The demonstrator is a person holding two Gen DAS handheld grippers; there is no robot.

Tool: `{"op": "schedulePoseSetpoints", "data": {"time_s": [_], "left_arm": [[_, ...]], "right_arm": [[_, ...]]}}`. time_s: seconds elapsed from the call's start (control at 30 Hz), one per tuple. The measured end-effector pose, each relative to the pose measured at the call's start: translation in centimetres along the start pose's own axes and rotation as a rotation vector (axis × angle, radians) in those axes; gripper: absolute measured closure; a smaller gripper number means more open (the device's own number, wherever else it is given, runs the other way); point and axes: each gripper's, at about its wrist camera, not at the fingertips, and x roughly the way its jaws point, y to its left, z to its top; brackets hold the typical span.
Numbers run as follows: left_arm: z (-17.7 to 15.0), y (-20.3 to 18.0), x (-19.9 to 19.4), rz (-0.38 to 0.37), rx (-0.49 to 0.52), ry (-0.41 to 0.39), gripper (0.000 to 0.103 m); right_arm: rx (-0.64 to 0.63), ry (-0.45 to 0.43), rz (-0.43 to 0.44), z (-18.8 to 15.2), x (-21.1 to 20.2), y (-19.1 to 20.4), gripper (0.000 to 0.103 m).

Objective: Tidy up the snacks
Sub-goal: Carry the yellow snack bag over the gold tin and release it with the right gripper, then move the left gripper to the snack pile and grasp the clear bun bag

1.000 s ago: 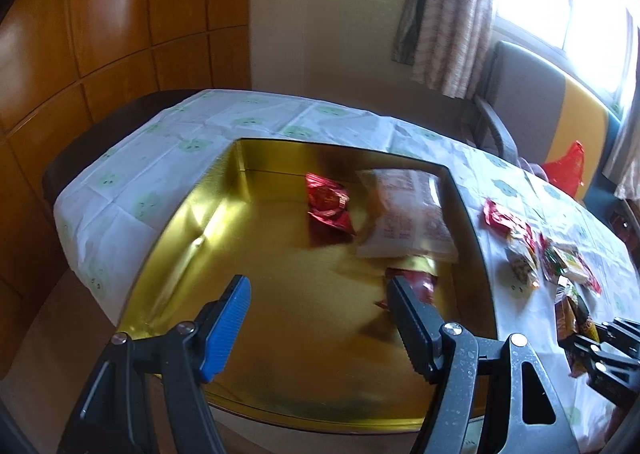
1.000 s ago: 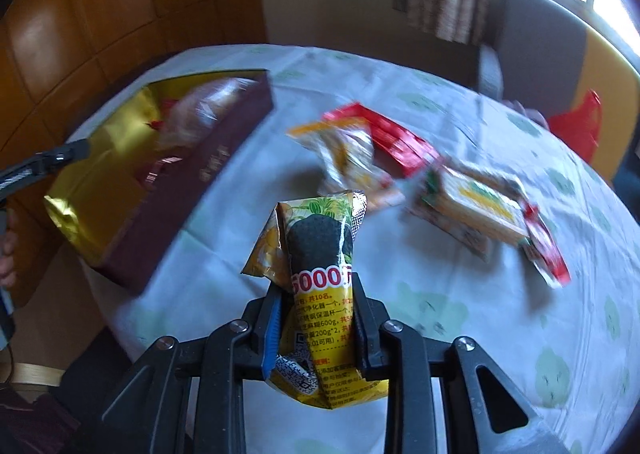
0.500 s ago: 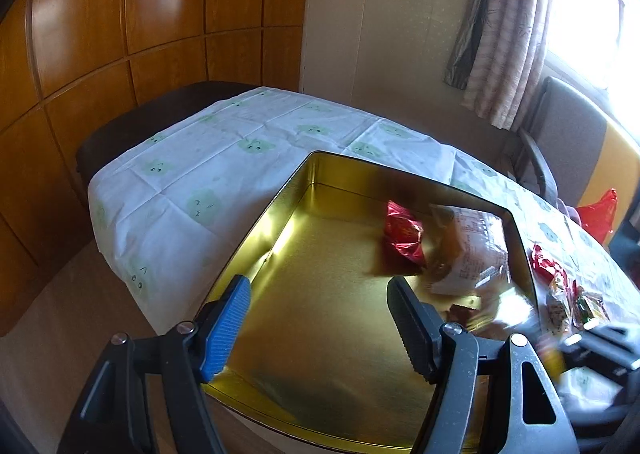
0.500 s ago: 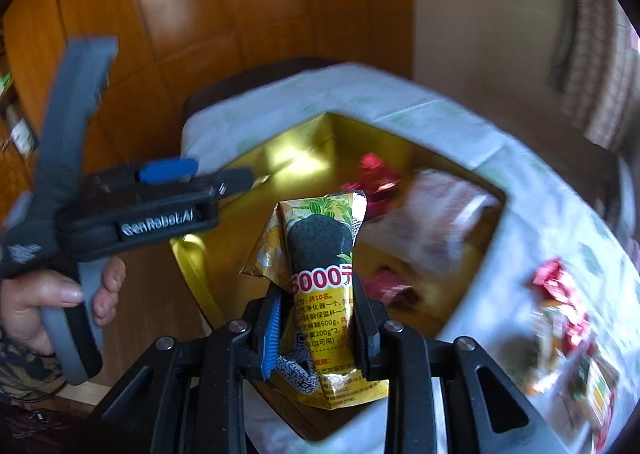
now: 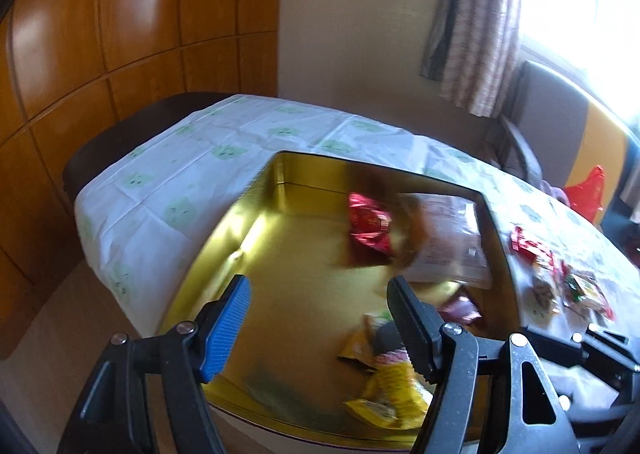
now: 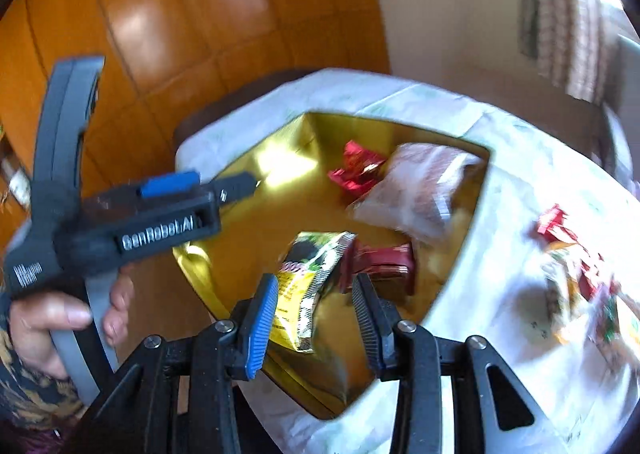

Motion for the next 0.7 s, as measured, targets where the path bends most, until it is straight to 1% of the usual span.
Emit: {"op": "schedulePoseSetpoints", "data": {"time_s": [0.17, 0.3, 0.47, 0.6, 0.7], "left_arm": [[-0.2, -2.3, -1.5, -0.048, 0.058, -0.028, 0.032], [-0.5, -3.7, -2.3, -0.085, 0.09, -0.031, 0.032], [-0.7, -4.5, -2.8, -0.108, 0.108, -0.03, 0.032], [-1.0, -5.1, -3.0, -0.119, 0.131, -0.033, 0.032], [-1.3, -5.9, -3.0, -0.13, 0.152, -0.027, 0.032]], "right_arm": [[0.08, -0.07, -0.107, -0.7, -3.4, -1.8, 0.064], [0.139, -0.095, -0.202, -1.7, -5.6, -3.9, 0.064], [0.198, -0.076, -0.333, -3.8, -7.4, -6.9, 0.064], [0.267, -0.058, -0.42, -6.1, -9.2, -9.5, 0.064], [0.315, -0.048, -0.467, -8.2, -10.3, -11.4, 0.064]]}}
